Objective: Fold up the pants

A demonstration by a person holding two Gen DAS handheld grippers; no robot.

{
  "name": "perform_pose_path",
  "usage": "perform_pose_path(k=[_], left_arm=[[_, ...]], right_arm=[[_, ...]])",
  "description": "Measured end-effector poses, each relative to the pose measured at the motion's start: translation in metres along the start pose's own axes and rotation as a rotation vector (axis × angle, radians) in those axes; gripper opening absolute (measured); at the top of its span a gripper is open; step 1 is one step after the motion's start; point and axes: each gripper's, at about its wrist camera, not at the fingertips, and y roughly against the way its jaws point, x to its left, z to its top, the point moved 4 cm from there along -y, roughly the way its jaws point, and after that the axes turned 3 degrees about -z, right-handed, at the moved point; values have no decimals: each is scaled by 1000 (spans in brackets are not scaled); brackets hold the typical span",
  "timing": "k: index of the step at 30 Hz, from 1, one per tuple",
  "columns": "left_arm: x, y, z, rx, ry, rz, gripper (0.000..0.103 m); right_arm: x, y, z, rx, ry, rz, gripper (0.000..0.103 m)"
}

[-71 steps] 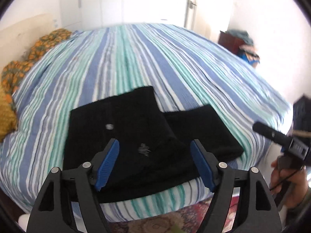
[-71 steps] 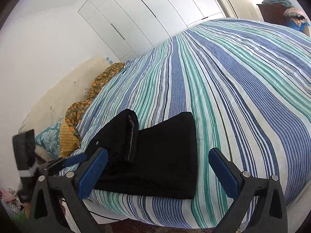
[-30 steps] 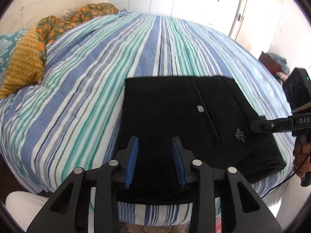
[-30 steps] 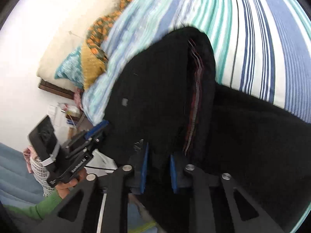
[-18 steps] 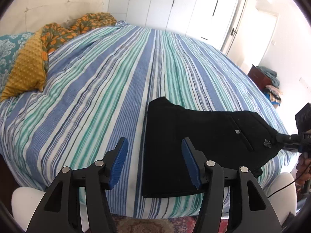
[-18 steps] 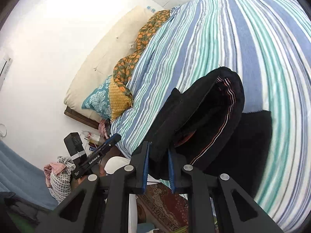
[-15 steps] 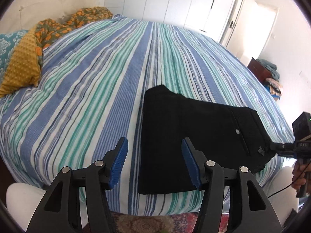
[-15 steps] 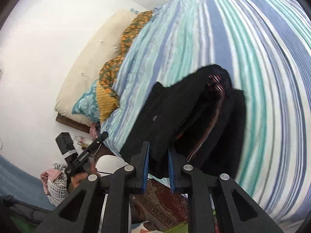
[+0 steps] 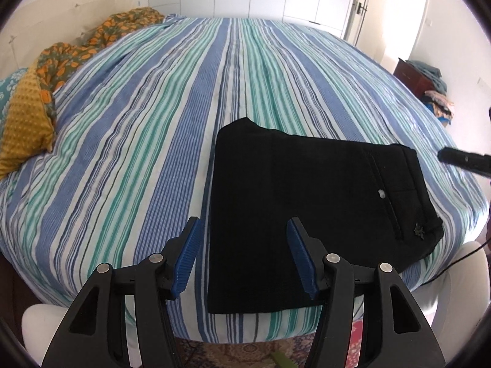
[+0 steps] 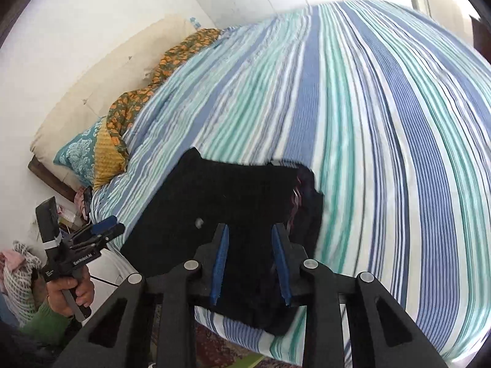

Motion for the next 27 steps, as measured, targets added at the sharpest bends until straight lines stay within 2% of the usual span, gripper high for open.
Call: perform_pose_path(k=[3, 5, 7, 9, 11, 13, 15, 20, 22, 24, 25, 27], left_arm=[[-7, -20, -3, 49, -33, 12, 60], [-13, -31, -14, 84, -62, 22, 60], [-18, -34, -23, 82, -95, 35, 62], [-22, -31, -25, 77, -114, 47, 62], [-22, -28, -25, 76, -113, 44, 63], [-20, -27, -24, 78, -93, 38, 63], [-19, -28, -24, 80, -78, 34, 63], [-22, -29, -25, 78, -85, 50, 63], [-22, -30, -26, 80, -84, 49, 64], [-23, -30, -27, 89, -84, 46, 65], [-23, -30, -28, 89, -87, 50, 65], [-24, -30, -29, 85, -90, 53, 65]], right_arm=[[34, -21, 30, -25, 103, -1, 31], [45, -47, 35, -25, 177, -63, 31], [31, -84, 23, 50, 212, -152, 31], [0, -110, 4, 128, 154, -204, 28], [-11, -105, -3, 107, 106, -167, 26], [-2, -87, -5, 88, 120, -194, 26], [16, -62, -9, 53, 162, -198, 26], [67, -4, -44, -44, 226, -97, 26], [72, -6, -67, -28, 227, -107, 26], [60, -23, -90, 41, 205, -145, 25], [56, -32, -98, 56, 179, -134, 25], [49, -34, -106, 36, 136, -114, 25]])
